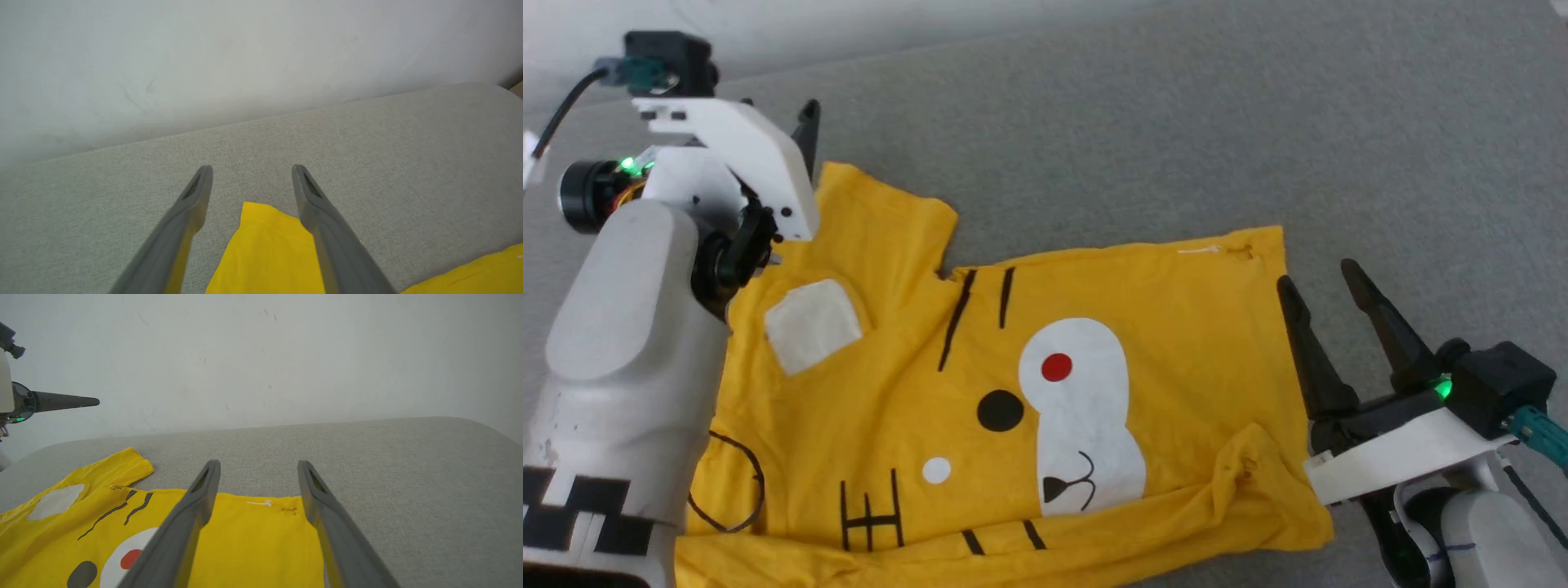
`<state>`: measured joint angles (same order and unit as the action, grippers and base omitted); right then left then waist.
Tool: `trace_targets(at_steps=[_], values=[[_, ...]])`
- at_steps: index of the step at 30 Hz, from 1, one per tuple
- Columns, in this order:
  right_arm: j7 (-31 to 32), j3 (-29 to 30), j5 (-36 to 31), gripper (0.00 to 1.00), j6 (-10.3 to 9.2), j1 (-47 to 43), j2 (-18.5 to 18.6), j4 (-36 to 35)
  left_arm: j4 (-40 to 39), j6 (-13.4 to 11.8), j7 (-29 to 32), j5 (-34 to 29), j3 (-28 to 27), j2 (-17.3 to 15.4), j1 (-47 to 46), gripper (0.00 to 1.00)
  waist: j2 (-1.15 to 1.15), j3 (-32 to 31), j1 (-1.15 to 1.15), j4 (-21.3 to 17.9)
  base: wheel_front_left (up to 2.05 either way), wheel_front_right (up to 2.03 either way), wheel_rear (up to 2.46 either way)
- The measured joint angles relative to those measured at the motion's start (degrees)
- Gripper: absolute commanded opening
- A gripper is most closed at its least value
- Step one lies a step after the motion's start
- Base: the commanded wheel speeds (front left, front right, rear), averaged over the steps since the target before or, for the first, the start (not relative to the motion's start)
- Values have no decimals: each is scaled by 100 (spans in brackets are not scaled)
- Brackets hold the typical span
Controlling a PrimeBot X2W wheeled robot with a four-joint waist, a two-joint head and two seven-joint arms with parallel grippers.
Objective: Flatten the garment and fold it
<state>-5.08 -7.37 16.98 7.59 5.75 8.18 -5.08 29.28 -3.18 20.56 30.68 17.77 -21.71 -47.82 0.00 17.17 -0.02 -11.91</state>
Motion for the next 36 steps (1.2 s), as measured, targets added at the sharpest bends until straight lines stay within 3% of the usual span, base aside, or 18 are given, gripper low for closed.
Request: trace_targets(at_steps=[5,15,17,18,26,36], values=[[-78,-114,78,100,0,92,-24,149,703,294,887,23,316,67,-328,100,0,296,2,-349,0,0,0],[-125,-162,175,100,0,149,-41,353,1301,392,2257,210,499,9,-669,100,0,646,4,-761,0,0,0],[-118,-157,176,100,0,164,-36,381,1337,409,2508,213,548,-15,-762,40,0,671,4,-782,0,0,0],[-115,-152,179,100,0,169,-32,397,1354,410,2614,213,572,-16,-793,0,0,674,4,-781,0,0,0],[59,-16,359,100,0,320,112,531,1384,413,2651,201,740,51,-759,0,0,539,2,-678,0,0,0],[1408,-246,1335,100,-4,1583,882,2006,998,296,1482,55,778,113,-381,0,0,244,2,-197,0,0,0]])
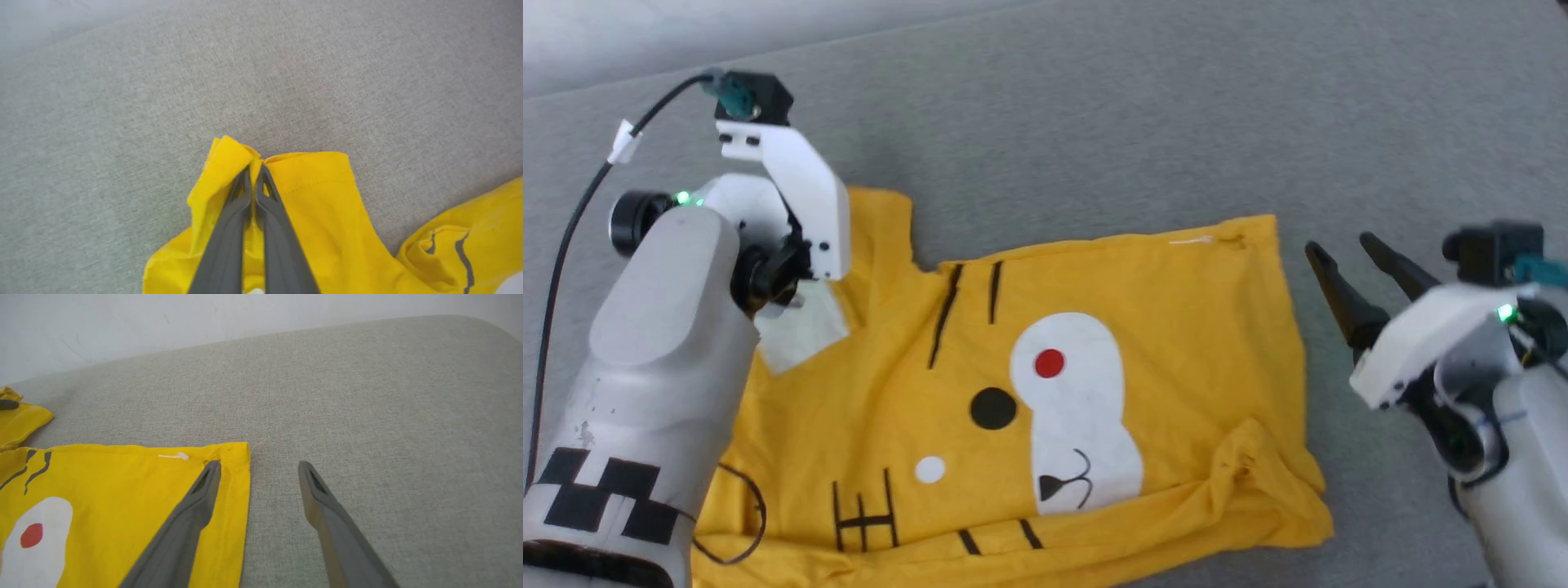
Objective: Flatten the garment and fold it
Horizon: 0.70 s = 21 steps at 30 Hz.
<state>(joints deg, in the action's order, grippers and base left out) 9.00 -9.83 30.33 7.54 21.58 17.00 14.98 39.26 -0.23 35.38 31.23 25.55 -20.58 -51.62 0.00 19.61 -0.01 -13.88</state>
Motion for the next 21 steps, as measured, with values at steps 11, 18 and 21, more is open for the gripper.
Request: trace_targets(at_steps=[11,18,21], values=[[1783,-1129,653,100,0,1751,487,1605,-899,-24,-416,33,-33,115,7,0,0,130,0,712,0,0,0],[3197,-1482,1252,100,-12,2275,722,1957,-1085,-87,-422,102,-53,119,93,0,0,379,2,959,0,0,0],[3549,-1578,1532,100,-47,2315,875,1784,-1092,-92,-422,116,-63,93,183,0,0,431,2,1003,0,0,0]])
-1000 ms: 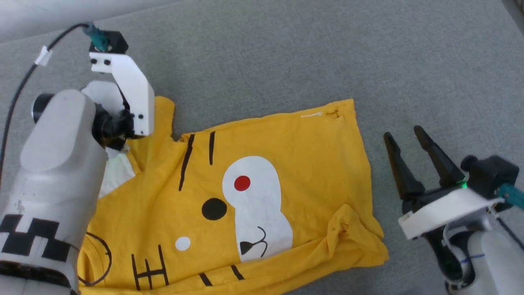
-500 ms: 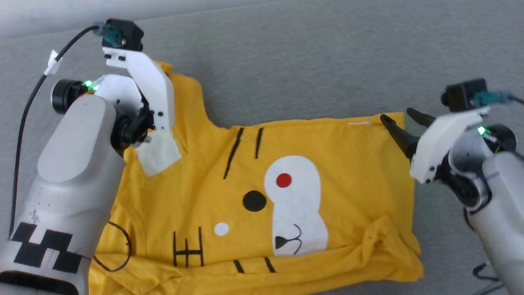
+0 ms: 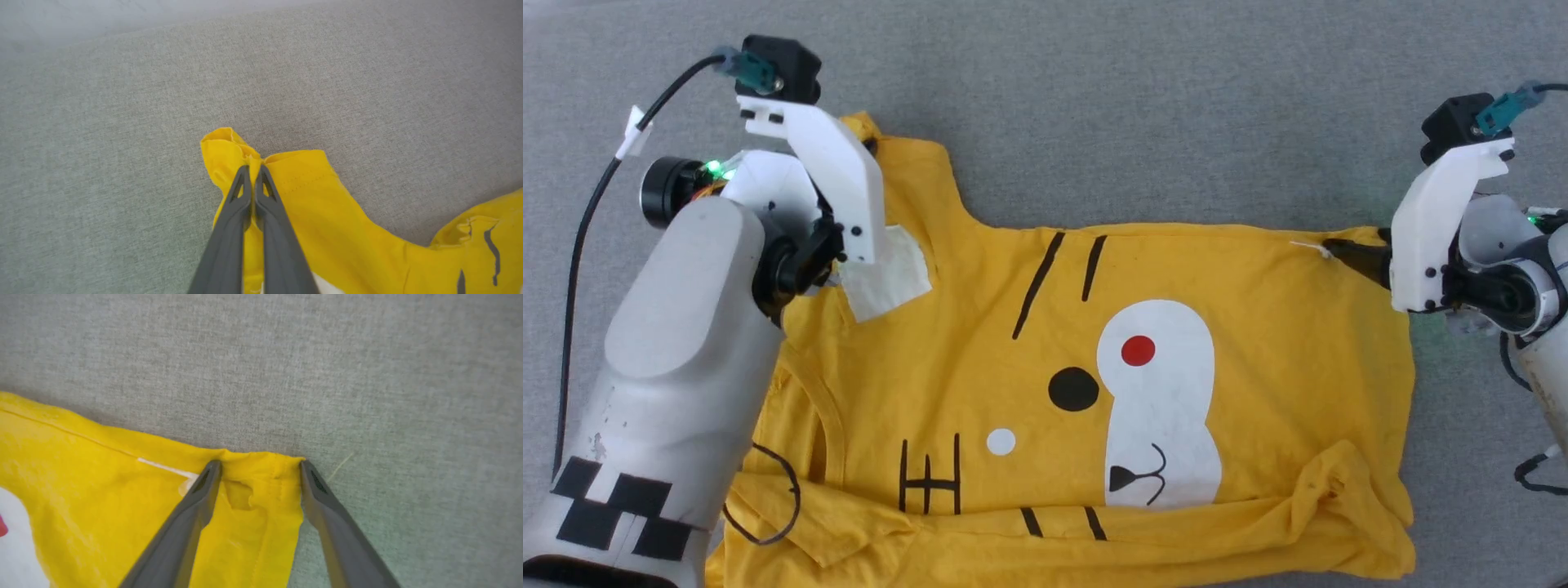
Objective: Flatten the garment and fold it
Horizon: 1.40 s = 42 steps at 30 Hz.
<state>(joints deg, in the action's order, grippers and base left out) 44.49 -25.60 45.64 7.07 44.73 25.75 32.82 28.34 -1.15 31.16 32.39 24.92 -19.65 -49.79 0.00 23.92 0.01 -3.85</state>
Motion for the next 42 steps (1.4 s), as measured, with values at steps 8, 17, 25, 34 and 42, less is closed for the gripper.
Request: trace_targets(at_steps=[8,17,25,34,42], values=[[-101,-256,169,0,5,-120,55,-192,97,-77,-266,44,-96,-34,44,0,0,-136,-2,-29,0,0,0],[-2165,105,-392,0,48,-260,121,73,250,-146,-1026,130,-361,-52,210,0,0,-710,-2,3,0,0,0],[-2782,96,-545,0,48,-675,-26,323,-213,-248,-1579,519,-730,-155,1383,0,0,-1434,0,58,0,0,0],[-3486,109,-542,0,52,-2167,-187,379,-1635,-826,-1960,1001,-1054,-141,4252,0,0,-2165,1,113,0,0,0],[-3918,467,-568,64,55,-2863,-312,686,-2163,-1120,-1807,1211,-915,56,5653,0,0,-2491,0,170,0,0,0]])
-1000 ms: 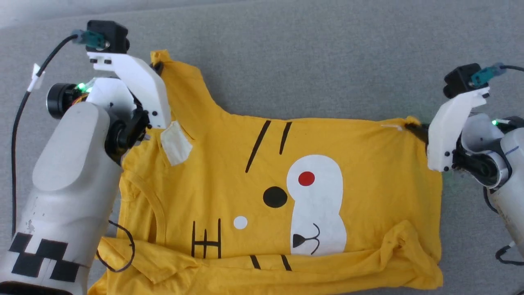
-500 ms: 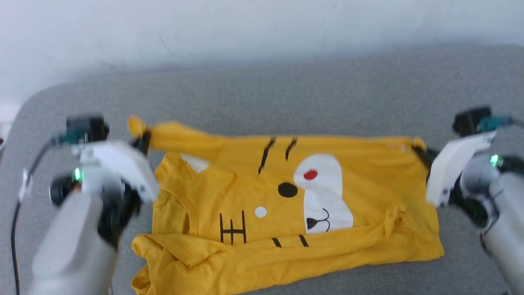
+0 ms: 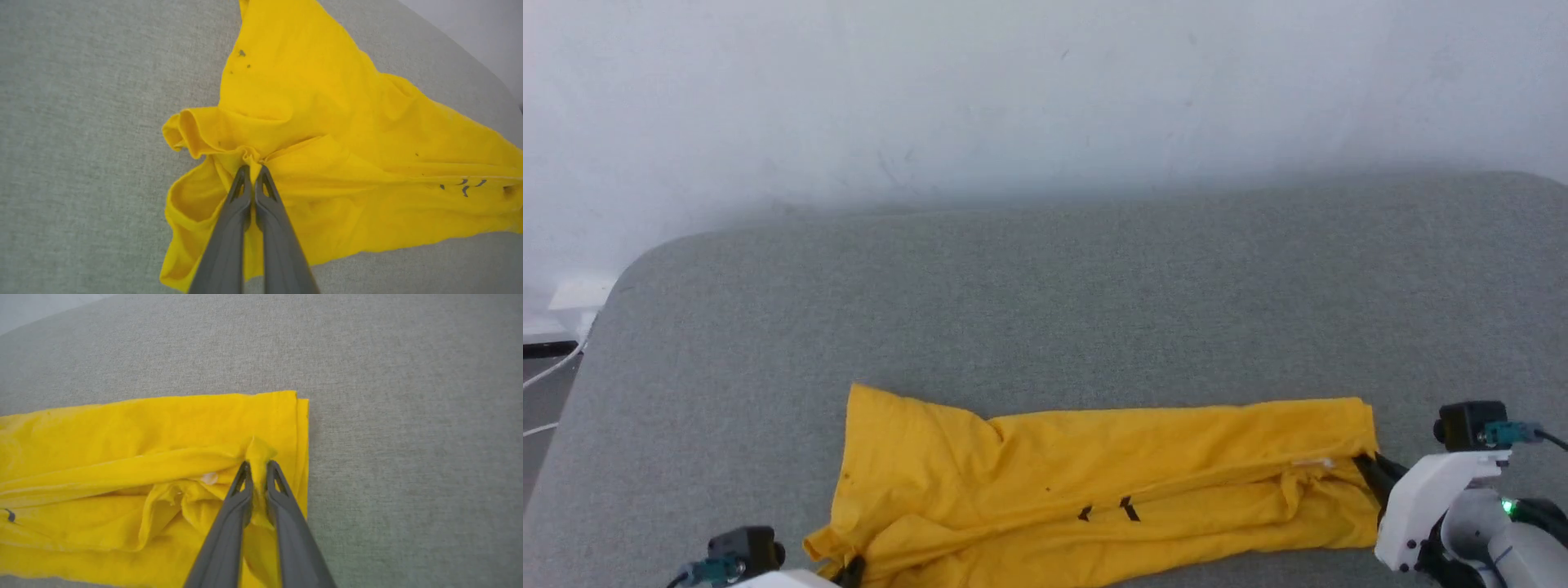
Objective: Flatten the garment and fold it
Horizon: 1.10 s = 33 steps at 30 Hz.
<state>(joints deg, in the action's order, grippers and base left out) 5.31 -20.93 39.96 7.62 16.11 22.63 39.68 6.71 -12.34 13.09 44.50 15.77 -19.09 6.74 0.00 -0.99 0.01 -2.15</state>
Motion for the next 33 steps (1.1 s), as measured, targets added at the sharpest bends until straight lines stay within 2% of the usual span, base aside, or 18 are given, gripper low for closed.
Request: trace_targets(at_steps=[1,2,3,8,14,18,21,27,33], values=[[-5,25,-11,94,-1,-63,-37,16,4,-13,1,44,3,12,83,32,0,-27,0,-5,0,0,0],[-46,41,-26,100,-1,-131,-52,23,13,-33,2,92,7,31,149,92,0,-51,0,-13,0,0,0],[-142,87,-37,100,-1,-206,-70,23,33,-32,-2,107,18,52,193,100,0,-75,0,-20,0,0,0],[-580,322,-140,100,-2,-662,-175,-219,78,-25,-299,41,55,100,256,100,0,-198,-1,-31,0,0,0],[-802,883,-334,100,-2,-1178,-234,-1131,-71,-10,-1363,-381,-87,108,252,100,0,-364,0,-53,0,0,0],[-264,1394,-428,100,-2,-1272,-191,-1570,-157,21,-2293,-735,-244,104,167,100,0,-413,0,-93,0,0,0],[339,1780,-483,100,-3,-1259,-111,-1666,-234,20,-2641,-1061,-310,93,51,100,0,-394,-1,-95,0,0,0],[1462,2245,-522,100,-4,-993,-64,-1527,-699,19,-2778,-1920,-478,148,-203,100,0,-251,-1,31,0,0,0],[2382,2192,-463,100,-8,-543,-197,-1223,-1105,130,-2782,-2575,-694,323,-294,100,0,-7,-2,213,0,0,0]])
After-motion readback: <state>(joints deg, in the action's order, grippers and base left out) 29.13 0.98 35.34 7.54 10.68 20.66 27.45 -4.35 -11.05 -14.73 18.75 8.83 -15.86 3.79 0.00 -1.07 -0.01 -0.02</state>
